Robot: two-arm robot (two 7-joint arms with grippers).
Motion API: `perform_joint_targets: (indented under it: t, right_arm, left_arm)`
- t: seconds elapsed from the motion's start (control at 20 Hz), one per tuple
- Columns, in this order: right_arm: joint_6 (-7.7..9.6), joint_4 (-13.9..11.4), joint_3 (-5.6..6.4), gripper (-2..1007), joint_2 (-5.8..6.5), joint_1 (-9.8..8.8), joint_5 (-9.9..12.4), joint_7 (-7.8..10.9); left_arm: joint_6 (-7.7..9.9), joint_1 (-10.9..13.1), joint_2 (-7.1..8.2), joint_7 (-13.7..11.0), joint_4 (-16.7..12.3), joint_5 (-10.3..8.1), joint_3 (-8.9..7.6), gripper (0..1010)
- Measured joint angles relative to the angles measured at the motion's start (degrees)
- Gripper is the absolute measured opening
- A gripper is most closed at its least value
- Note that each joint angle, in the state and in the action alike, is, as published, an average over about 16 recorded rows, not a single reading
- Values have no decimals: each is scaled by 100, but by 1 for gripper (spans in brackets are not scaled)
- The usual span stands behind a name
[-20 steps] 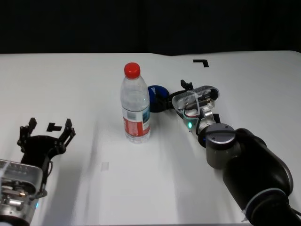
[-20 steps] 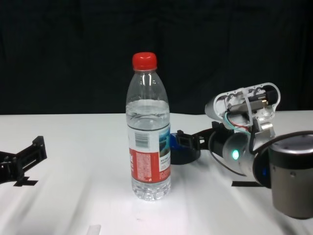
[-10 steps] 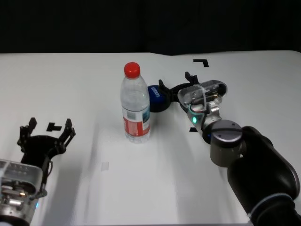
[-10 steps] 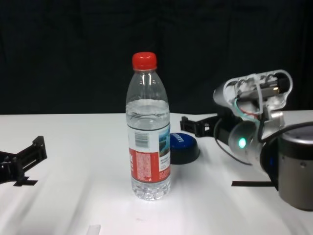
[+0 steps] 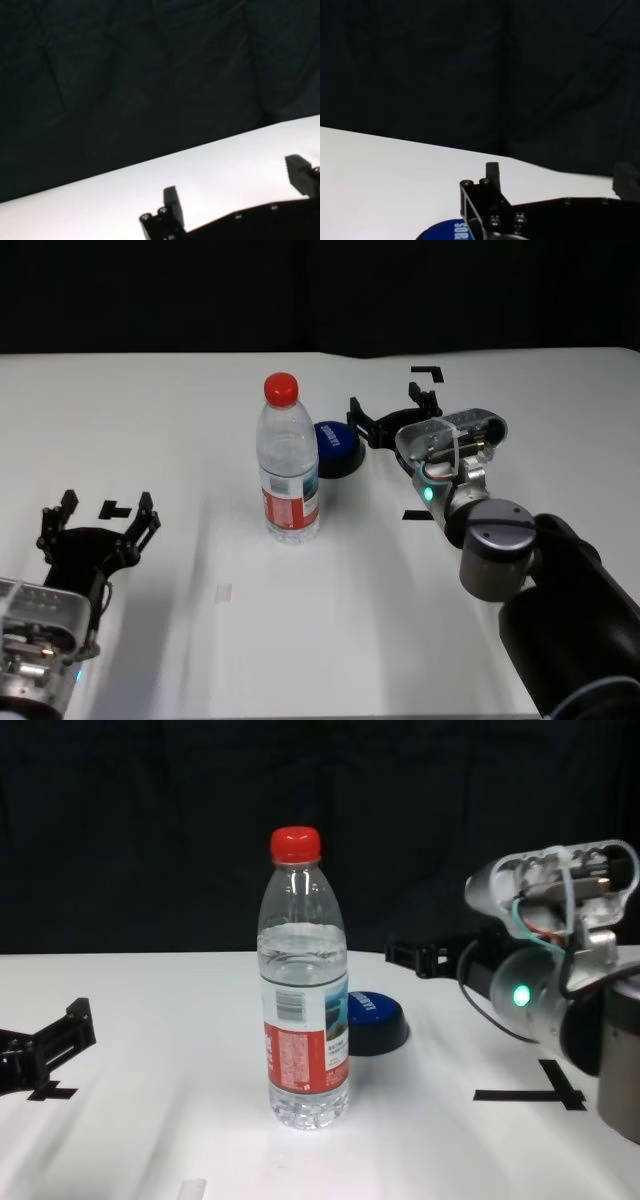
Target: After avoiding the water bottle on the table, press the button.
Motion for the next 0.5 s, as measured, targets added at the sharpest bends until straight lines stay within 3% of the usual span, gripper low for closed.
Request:
perform_joint_targets:
  t: [0.5]
  right_arm:
    - [154,-881,63,1003,146,-517,100,19]
  left_arm:
    - [0,0,0,0,0,0,0,1003]
